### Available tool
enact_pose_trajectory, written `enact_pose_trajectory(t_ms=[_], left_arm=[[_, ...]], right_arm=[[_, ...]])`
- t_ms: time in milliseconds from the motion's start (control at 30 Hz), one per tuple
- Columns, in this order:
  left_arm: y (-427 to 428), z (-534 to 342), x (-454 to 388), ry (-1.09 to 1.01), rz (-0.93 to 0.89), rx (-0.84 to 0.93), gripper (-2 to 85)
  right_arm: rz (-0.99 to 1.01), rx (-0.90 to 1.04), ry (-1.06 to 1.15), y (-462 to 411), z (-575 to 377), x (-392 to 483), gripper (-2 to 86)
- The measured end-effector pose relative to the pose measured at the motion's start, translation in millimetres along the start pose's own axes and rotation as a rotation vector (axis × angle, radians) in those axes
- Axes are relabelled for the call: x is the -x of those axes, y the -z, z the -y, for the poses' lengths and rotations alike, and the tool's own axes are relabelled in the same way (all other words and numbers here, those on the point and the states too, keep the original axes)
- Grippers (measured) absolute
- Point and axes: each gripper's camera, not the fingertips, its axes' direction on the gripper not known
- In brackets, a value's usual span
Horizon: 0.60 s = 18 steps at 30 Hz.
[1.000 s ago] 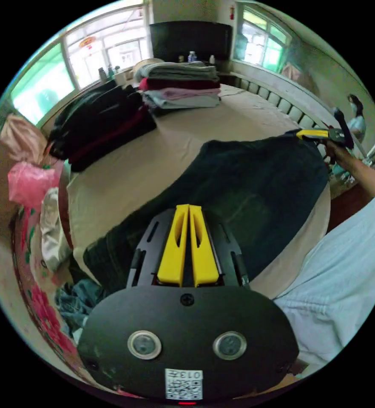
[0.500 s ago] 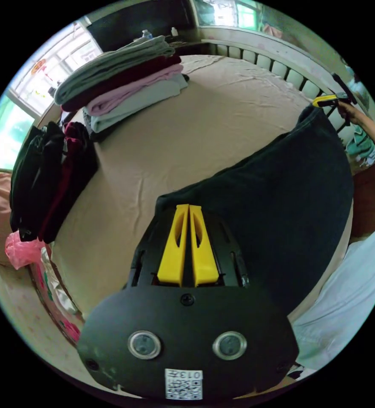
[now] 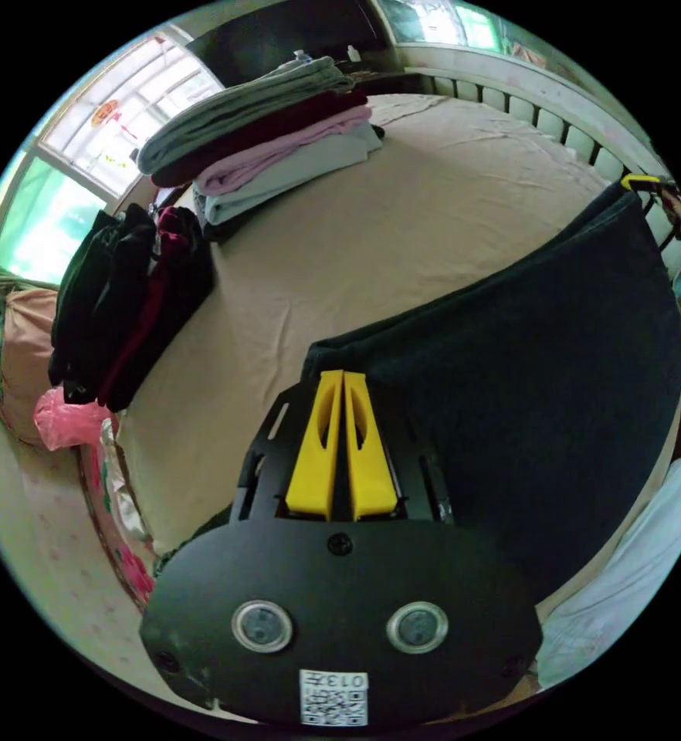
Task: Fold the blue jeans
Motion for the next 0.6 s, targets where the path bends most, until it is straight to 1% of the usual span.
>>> enact_pose_trajectory(t_ms=[67,167,233,300,367,400,433,467,533,600], left_arm=[[11,14,-4,0.057,-0.031,-0.029,-0.4],[27,42,-11,0.081,-0.057,0.008,-0.2],[41,59,-18,0.088,-0.038,0.025,0.0],[65,78,-28,0.088,-0.012,-0.045,0.4],[96,113,-57,-0.015,-0.064,-0.183,1.4],[102,124,-68,-0.061,-0.089,-0.204,1.9],[110,146,-92,-0.176,-0.132,-0.224,2.8],[116,167,-117,-0.280,-0.158,-0.226,3.9],[121,193,-150,-0.413,-0.187,-0.217,5.2],[119,215,-176,-0.518,-0.200,-0.161,5.9]], right_arm=[[0.020,0.042,-0.019,-26,-7,-17,3.7],[0.040,0.025,-0.030,-42,-8,-35,5.1],[-0.002,-0.054,-0.108,-28,-17,-56,5.9],[-0.004,-0.213,-0.161,3,-44,-82,7.6],[0.018,-0.211,-0.162,6,-61,-94,8.9],[0.035,-0.182,-0.131,-1,-70,-96,9.7],[0.039,-0.171,-0.114,-6,-74,-96,10.0],[0.053,-0.158,-0.090,-16,-80,-96,10.6],[0.105,-0.147,-0.070,-33,-85,-98,11.0],[0.149,-0.122,-0.048,-53,-88,-102,10.0]])
